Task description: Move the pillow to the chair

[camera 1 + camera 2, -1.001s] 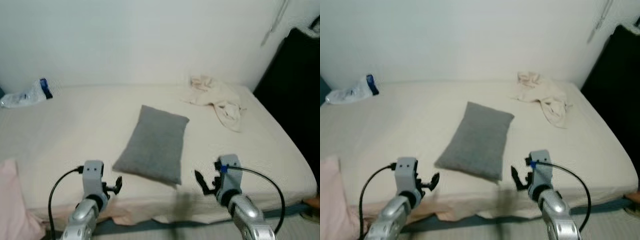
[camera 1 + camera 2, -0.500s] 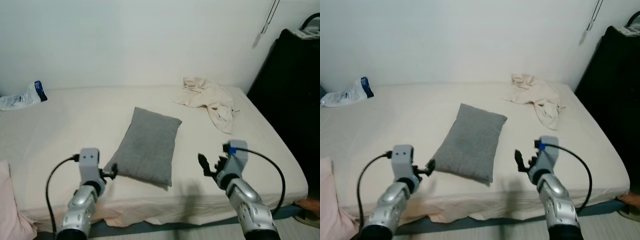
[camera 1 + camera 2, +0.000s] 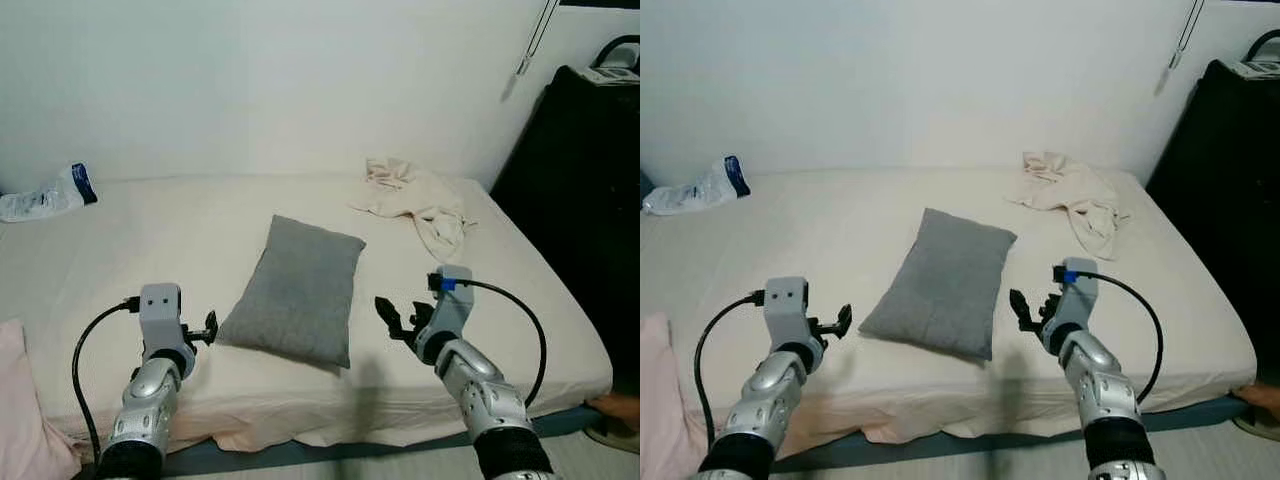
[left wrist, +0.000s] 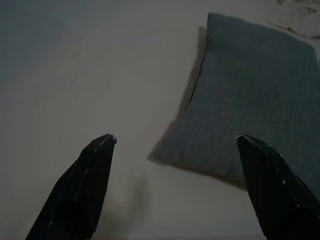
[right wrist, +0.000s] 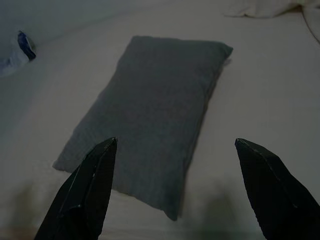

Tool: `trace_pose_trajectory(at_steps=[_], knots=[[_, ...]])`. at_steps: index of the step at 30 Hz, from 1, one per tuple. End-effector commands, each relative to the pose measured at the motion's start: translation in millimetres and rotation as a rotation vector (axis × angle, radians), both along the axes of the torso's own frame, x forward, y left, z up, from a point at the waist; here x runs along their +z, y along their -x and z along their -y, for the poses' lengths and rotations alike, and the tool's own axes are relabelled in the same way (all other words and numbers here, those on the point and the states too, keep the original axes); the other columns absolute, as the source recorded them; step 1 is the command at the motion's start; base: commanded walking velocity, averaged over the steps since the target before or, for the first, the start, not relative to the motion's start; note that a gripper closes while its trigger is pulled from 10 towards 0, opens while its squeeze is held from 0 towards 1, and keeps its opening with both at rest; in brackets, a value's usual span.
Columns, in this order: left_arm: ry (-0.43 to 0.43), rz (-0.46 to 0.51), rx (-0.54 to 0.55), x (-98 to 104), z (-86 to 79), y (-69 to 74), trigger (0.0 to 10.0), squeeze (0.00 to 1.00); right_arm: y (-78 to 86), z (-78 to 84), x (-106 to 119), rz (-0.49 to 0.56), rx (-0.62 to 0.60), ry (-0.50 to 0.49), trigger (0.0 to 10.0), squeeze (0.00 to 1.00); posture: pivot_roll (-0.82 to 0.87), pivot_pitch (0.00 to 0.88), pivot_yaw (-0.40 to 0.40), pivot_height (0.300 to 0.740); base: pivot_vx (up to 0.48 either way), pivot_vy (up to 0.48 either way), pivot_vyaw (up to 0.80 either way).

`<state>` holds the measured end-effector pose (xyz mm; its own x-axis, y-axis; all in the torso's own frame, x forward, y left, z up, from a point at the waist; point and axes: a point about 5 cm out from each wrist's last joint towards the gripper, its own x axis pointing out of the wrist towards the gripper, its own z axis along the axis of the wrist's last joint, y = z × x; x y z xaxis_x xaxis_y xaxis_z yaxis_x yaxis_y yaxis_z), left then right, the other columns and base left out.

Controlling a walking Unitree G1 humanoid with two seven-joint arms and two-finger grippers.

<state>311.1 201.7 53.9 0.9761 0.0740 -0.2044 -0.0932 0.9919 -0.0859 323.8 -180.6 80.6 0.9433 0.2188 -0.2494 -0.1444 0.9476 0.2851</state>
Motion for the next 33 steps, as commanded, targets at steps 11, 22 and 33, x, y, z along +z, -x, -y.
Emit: trace_pose_trajectory(at_steps=[11,22,33], knots=[[0.024,-0.026,-0.042,-11,15.1,2.5,10.0,0.00,2.6,1.3,-9,-0.032,0.011,0.021,10.0,0.00,-0.06,0.009,0.003,0.716,0.000,0.000,0.00],[0.037,-0.021,-0.059,-12,22.6,1.9,10.0,0.00,-0.3,7.7,-3,0.004,-0.019,-0.033,10.0,0.00,-0.07,0.018,0.001,0.671,0.000,0.000,0.00],[0.034,-0.008,-0.042,-11,17.6,2.4,10.0,0.00,-7.5,26.1,6,0.034,-0.121,-0.149,10.0,0.00,-0.07,0.030,0.000,0.621,0.000,0.000,0.00]])
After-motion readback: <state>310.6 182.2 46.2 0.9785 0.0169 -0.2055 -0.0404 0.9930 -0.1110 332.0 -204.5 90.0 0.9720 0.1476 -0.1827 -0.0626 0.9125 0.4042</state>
